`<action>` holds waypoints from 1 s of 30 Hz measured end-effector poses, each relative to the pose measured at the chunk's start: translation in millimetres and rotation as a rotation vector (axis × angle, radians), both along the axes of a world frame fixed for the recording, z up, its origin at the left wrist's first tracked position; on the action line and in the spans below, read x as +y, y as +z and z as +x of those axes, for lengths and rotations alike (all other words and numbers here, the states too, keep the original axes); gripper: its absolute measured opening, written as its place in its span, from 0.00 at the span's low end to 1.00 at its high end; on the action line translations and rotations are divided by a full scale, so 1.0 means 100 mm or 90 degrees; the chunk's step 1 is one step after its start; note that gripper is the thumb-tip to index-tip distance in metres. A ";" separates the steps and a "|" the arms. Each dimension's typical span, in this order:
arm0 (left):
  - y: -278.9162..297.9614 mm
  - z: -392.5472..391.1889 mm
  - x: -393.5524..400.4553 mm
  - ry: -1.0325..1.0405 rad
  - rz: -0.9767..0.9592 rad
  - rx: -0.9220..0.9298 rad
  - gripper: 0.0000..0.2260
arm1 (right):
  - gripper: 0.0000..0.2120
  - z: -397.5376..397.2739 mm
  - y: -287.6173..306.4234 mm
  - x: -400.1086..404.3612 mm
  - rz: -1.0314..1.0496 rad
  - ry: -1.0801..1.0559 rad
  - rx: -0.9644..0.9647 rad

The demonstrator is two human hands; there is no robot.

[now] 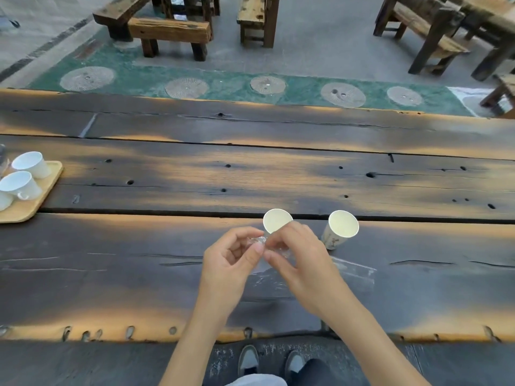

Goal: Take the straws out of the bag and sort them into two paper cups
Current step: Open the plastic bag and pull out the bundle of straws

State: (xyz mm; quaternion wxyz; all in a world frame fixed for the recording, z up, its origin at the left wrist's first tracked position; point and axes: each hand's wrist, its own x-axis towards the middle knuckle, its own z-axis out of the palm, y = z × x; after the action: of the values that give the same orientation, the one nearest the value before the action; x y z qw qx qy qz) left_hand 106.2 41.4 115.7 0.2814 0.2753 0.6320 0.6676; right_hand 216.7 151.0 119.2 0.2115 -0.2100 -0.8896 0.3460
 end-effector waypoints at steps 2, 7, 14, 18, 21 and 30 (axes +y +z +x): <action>0.00 -0.04 -0.03 -0.008 0.000 -0.004 0.05 | 0.03 -0.02 0.04 -0.01 -0.026 -0.008 0.016; -0.02 -0.08 -0.01 -0.013 0.010 -0.028 0.10 | 0.04 -0.06 0.07 -0.04 -0.055 -0.019 -0.006; -0.07 -0.11 -0.09 -0.047 -0.007 -0.038 0.13 | 0.07 -0.04 0.22 0.11 -0.250 -0.050 0.035; 0.00 -0.11 -0.10 -0.132 -0.069 0.006 0.13 | 0.09 -0.02 0.31 0.15 -0.257 0.057 -0.013; 0.04 -0.09 0.00 -0.134 -0.090 0.039 0.04 | 0.08 -0.04 0.32 0.15 -0.235 0.086 -0.018; 0.03 -0.31 -0.05 -0.058 0.050 -0.069 0.10 | 0.31 0.60 -0.11 0.90 -0.456 -0.129 0.009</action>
State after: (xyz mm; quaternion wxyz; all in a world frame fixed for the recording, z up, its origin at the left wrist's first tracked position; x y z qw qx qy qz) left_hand 75.6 36.2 118.2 0.3340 0.2780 0.5759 0.6925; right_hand 276.5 240.7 108.5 0.1641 -0.3550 -0.6856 0.6140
